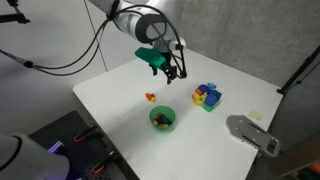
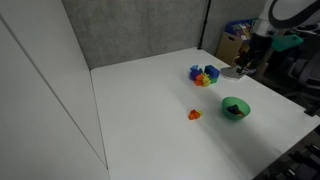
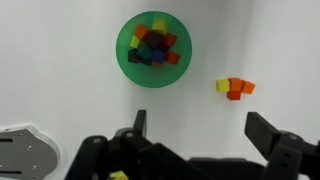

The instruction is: Pick up the green and blue block from the table and put them in the green bowl

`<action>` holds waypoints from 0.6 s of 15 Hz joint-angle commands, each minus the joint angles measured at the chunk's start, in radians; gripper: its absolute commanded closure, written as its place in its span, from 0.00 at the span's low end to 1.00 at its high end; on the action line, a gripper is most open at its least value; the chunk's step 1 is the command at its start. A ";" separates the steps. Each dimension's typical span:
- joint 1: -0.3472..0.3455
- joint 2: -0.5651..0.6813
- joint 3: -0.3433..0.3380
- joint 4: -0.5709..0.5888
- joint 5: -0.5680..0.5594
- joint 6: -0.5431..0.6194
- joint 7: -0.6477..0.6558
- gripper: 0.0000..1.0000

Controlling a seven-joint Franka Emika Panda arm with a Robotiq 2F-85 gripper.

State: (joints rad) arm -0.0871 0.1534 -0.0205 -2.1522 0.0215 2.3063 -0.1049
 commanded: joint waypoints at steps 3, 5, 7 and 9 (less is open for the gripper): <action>0.038 -0.180 0.002 -0.004 -0.013 -0.201 0.038 0.00; 0.054 -0.224 0.007 0.007 -0.022 -0.283 0.078 0.00; 0.065 -0.259 0.014 0.005 -0.045 -0.329 0.123 0.00; 0.072 -0.279 0.022 0.006 -0.074 -0.359 0.164 0.00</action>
State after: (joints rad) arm -0.0218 -0.0896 -0.0104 -2.1480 -0.0089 1.9978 -0.0091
